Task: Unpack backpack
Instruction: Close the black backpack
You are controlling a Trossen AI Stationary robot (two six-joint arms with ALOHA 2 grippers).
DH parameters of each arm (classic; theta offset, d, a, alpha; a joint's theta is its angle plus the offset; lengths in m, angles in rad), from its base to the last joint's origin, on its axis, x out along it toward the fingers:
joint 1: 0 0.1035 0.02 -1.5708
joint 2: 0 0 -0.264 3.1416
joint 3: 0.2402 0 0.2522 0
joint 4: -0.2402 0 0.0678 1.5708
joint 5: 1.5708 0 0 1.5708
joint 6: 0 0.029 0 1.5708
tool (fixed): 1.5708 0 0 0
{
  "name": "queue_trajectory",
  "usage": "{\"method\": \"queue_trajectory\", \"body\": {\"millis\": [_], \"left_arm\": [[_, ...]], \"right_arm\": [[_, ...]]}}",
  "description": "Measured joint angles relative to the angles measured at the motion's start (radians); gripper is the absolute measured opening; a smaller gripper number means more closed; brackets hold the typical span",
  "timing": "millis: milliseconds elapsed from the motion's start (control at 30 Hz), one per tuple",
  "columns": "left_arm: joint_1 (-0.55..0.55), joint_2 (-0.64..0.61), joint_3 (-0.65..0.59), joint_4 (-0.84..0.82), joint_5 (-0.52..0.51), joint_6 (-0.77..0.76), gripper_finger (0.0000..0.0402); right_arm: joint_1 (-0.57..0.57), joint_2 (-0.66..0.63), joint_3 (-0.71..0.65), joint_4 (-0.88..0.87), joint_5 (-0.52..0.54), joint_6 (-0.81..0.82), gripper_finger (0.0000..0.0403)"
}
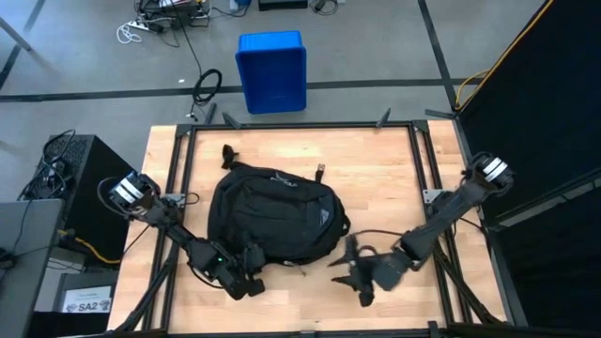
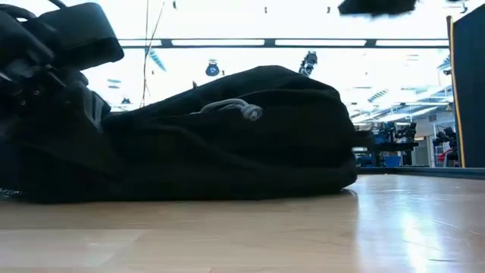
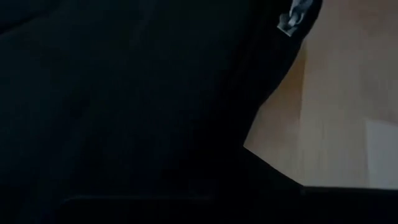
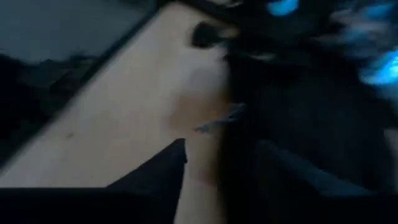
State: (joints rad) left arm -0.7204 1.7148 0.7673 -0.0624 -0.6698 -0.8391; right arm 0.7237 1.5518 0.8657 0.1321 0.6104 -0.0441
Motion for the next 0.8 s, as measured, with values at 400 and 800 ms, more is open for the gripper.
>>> {"method": "queue_trajectory", "body": {"millis": [400,800], "left_arm": [[-0.016,-0.002,0.001,0.004,-0.006,-0.005,0.0],[0.005,-0.005,0.007,-0.124,-0.048,-0.135,0.0]], "right_arm": [[-0.389,-0.177,0.001,-0.503,0.109,0.202,0.0131],[-0.473,-0.045,0.002,-0.528,-0.424,0.162,0.0007]]}}
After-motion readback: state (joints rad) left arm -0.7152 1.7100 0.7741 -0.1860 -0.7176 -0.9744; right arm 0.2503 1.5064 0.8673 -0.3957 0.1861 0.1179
